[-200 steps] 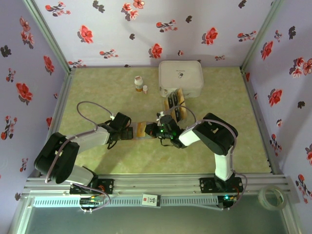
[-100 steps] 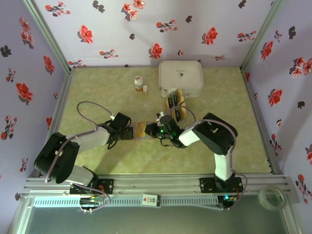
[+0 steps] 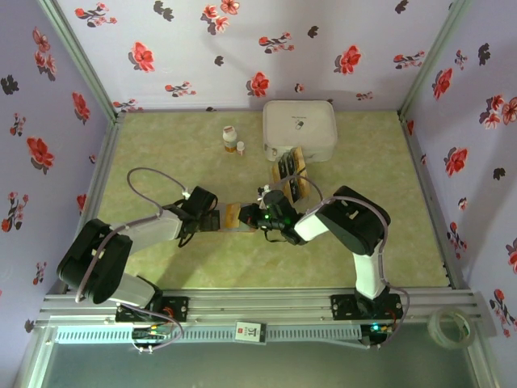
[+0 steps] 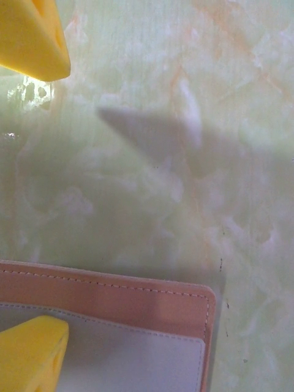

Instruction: Put the credit cards into the card holder

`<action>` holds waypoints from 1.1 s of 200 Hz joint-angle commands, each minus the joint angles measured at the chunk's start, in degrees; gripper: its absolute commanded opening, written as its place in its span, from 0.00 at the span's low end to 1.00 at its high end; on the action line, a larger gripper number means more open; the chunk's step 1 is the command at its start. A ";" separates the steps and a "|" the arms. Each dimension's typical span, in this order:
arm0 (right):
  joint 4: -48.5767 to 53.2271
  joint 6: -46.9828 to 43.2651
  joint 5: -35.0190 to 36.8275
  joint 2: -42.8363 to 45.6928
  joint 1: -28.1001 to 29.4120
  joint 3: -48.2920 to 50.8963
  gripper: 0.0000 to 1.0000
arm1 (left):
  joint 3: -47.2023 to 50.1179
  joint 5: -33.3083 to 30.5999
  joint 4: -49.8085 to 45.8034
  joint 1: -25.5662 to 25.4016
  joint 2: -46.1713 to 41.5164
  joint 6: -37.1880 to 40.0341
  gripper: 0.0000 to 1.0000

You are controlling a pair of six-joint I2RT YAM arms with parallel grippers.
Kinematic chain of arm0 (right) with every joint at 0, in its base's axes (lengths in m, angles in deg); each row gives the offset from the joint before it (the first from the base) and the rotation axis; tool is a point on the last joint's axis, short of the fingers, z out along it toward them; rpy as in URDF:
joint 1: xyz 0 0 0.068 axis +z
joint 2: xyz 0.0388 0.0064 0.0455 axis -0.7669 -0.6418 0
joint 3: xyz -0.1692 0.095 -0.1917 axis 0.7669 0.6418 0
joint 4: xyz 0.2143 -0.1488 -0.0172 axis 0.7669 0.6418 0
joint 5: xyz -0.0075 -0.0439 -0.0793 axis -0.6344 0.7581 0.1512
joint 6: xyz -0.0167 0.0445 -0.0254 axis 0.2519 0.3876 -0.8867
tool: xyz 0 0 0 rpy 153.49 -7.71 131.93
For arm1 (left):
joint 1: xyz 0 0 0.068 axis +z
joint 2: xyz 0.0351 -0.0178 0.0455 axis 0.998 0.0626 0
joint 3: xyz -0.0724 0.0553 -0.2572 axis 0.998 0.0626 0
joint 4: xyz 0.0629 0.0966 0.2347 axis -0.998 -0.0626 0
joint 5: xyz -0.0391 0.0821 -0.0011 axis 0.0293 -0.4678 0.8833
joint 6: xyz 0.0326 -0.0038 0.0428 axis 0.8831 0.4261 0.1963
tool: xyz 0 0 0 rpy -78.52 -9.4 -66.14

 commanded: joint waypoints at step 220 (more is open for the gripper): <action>9.89 -3.36 -1.07 1.84 -0.92 -2.03 0.30 | -5.27 -1.89 -6.94 1.29 -3.13 -1.86 1.00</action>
